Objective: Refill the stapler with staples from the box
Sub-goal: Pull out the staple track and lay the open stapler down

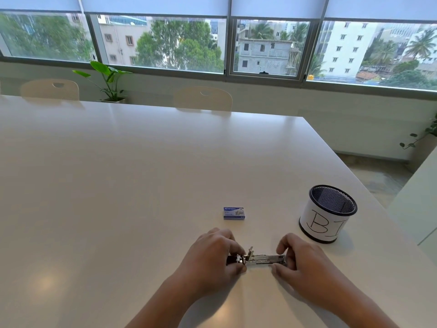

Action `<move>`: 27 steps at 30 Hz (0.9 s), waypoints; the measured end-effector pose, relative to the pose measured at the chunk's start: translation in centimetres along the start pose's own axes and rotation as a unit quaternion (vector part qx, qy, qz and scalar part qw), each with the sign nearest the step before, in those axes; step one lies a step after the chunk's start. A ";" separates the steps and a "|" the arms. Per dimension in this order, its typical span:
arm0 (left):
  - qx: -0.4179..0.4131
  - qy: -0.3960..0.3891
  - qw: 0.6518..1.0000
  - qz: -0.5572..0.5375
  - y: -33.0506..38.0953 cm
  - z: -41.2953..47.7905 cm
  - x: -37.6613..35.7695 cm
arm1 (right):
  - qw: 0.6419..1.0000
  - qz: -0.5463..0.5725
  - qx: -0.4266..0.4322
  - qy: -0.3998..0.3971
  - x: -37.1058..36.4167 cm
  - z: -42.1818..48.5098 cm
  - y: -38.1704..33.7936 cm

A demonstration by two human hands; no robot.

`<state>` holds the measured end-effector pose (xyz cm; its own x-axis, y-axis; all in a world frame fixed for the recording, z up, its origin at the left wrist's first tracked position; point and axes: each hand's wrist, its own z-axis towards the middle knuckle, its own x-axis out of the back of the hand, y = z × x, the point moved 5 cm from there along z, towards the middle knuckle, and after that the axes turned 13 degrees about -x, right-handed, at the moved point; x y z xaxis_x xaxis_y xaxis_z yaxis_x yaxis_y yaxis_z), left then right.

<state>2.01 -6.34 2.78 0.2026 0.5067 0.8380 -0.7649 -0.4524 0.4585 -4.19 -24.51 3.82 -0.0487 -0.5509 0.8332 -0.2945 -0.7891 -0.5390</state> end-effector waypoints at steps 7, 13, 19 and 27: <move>0.022 -0.004 0.999 -0.029 -0.3 0.0 0.1 | 0.991 -0.023 -0.041 -0.123 3.7 -0.7 -1.3; 0.037 0.000 0.998 -0.047 -0.2 0.0 0.4 | 0.990 -0.013 -0.038 -0.132 9.1 0.2 -3.4; 0.066 0.023 0.995 -0.067 -0.6 -0.1 0.6 | 0.997 -0.032 -0.063 -0.042 13.7 3.3 -3.6; 0.067 0.014 0.997 -0.035 -1.0 -0.2 0.5 | 0.990 -0.099 -0.091 0.050 15.3 6.5 -2.5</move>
<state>2.75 -5.44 2.68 0.2341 0.5600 0.7947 -0.6599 -0.5088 0.5529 2.02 -32.74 17.05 -0.0653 -0.3534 0.9332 -0.4743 -0.8118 -0.3406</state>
